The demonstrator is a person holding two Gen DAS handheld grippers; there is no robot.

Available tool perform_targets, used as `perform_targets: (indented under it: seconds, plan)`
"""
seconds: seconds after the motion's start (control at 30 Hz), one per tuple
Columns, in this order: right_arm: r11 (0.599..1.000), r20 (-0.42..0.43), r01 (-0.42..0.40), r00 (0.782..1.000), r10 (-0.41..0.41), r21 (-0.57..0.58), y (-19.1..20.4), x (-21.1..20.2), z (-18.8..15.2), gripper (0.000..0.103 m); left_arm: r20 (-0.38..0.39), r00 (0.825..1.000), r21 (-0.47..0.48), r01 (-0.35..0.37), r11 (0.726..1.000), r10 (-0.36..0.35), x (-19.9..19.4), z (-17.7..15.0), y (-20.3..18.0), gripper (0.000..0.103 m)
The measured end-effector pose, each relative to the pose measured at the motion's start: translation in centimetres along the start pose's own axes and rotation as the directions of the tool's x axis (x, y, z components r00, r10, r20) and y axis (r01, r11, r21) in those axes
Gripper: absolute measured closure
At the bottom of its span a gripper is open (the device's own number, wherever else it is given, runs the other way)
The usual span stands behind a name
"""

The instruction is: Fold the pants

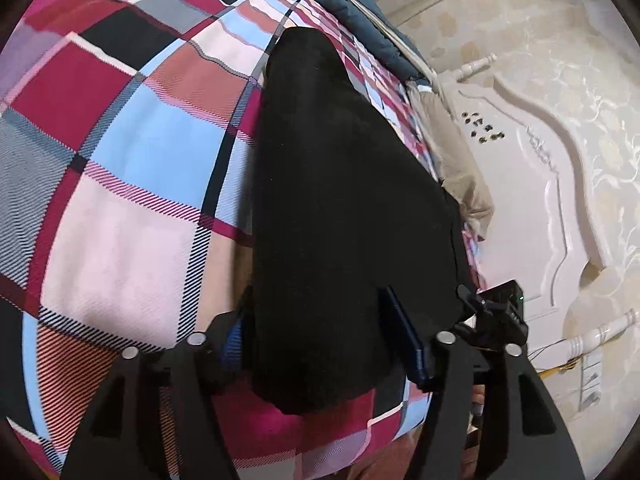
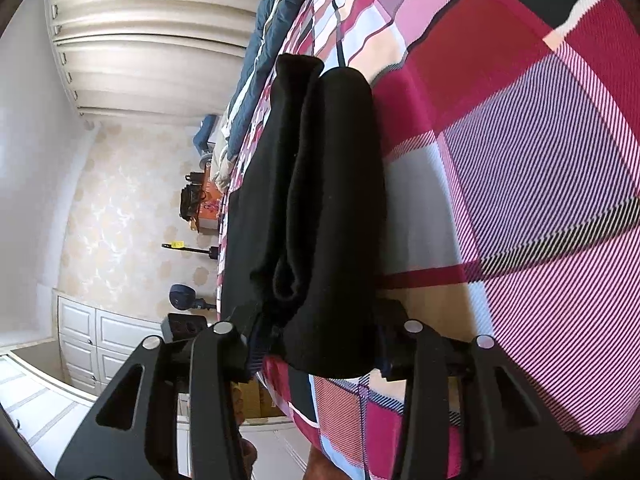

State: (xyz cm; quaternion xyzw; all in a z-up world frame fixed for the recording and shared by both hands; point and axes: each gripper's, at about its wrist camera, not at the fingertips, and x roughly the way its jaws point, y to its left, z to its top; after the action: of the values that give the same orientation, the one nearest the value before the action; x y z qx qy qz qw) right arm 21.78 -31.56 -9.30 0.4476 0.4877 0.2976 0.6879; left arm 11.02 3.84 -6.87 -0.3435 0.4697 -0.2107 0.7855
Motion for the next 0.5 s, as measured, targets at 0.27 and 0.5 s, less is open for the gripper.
perform_targets:
  seconds: [0.27, 0.5]
  plan:
    - [0.998, 0.004, -0.053, 0.999, 0.053, 0.035, -0.4, -0.4, -0.2, 0.053, 0.007, 1.0, 0.074, 0.022, 0.997, -0.023, 0.7, 0.0, -1.1, 0.012]
    - [0.996, 0.04, -0.082, 0.996, 0.08, 0.038, -0.5, -1.2, -0.6, 0.047, 0.014, 1.0, 0.068, 0.015, 0.998, -0.016, 0.5, -0.1, -0.9, 0.011]
